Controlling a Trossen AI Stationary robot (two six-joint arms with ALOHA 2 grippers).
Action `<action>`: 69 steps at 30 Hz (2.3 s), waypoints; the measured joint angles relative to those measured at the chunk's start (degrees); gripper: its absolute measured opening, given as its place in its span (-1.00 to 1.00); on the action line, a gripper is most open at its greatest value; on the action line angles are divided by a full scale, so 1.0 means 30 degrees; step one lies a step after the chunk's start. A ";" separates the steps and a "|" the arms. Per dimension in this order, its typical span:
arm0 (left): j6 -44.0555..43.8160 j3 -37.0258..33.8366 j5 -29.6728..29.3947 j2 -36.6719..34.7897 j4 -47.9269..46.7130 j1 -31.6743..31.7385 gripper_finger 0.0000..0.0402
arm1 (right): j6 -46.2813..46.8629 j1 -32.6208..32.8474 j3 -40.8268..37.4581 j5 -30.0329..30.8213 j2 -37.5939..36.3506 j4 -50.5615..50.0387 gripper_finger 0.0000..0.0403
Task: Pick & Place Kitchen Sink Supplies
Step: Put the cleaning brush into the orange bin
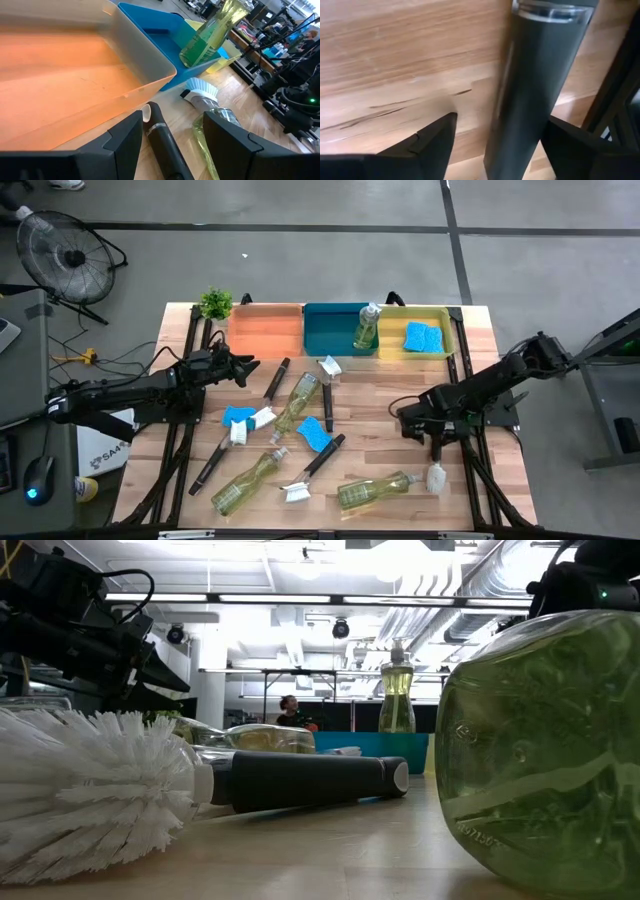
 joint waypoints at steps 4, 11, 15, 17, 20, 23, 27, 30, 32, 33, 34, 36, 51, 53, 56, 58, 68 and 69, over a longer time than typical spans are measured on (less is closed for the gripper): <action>-0.0002 0.0003 -0.0001 -0.0001 -0.0004 0.0000 0.02 | -0.0781 -0.0201 -0.0018 0.0339 0.0025 0.0115 0.08; -0.0001 0.0003 0.0001 -0.0003 -0.0004 -0.0003 0.02 | -0.2386 -0.0342 -0.0036 0.0878 0.0058 -0.0181 -0.37; 0.0002 0.0001 0.0007 -0.0003 -0.0007 0.0000 0.02 | -0.3534 -0.0335 -0.0026 0.1172 0.0058 -0.0187 -0.40; -0.0002 -0.0003 0.0001 -0.0001 -0.0002 0.0000 0.02 | -0.4135 -0.0327 0.0093 0.1404 0.0066 -0.0269 -0.40; 0.0004 -0.0001 0.0007 0.0004 -0.0002 0.0000 0.02 | -0.5390 -0.0307 0.0458 0.2134 0.0087 -0.0484 -0.40; -0.0004 -0.0003 0.0007 0.0004 0.0000 0.0000 0.02 | -0.6744 -0.0306 0.0957 0.3483 0.0109 -0.0815 -0.40; -0.0004 0.0000 0.0002 -0.0001 -0.0004 -0.0003 0.02 | -0.9218 -0.0328 0.1693 0.6329 -0.0027 -0.0995 -0.40; 0.0003 0.0003 0.0007 0.0003 -0.0001 -0.0003 0.02 | -1.1190 -0.0321 0.2017 0.8194 -0.0766 -0.0999 -0.40; -0.0003 0.0004 -0.0001 -0.0002 0.0000 -0.0006 0.02 | -1.2479 -0.0328 0.2129 0.9556 -0.1480 -0.0972 -0.40; -0.0003 -0.0003 0.0006 0.0004 -0.0007 0.0000 0.02 | -1.3147 -0.0325 0.2157 1.0250 -0.1868 -0.0872 -0.40; 0.0003 0.0001 0.0003 -0.0003 -0.0004 -0.0007 0.02 | -1.3745 -0.0332 0.2157 1.0888 -0.2294 -0.0718 -0.40; 0.0003 -0.0003 -0.0001 0.0004 0.0000 0.0000 0.02 | -1.4816 -0.0337 0.2157 1.2208 -0.3149 -0.0329 -0.40; 0.0004 -0.0003 0.0006 -0.0003 0.0000 0.0000 0.02 | -2.5428 -0.0740 0.2171 1.7546 -0.7725 0.6728 -0.40; 0.0003 0.0004 -0.0001 0.0004 -0.0007 0.0000 0.02 | -2.6886 -0.1130 0.2171 1.7435 -0.8175 0.8061 -0.40; 0.0000 0.0004 0.0007 -0.0002 -0.0007 -0.0001 0.02 | -2.8697 -0.1920 0.2193 1.6415 -0.8686 0.9902 -0.40; -0.0004 -0.0001 0.0007 0.0004 0.0000 -0.0005 0.02 | -2.9800 -0.2410 0.2200 1.5451 -0.8852 1.0779 -0.40; 0.0004 -0.0001 -0.0042 0.0004 0.0088 -0.0002 0.02 | -3.0993 -0.3220 0.2200 1.3503 -0.8947 1.2651 -0.40; 0.0000 0.0004 -0.0078 -0.0003 0.0150 -0.0004 0.02 | -3.0941 -0.3220 0.2220 1.3503 -0.8947 1.2662 -0.40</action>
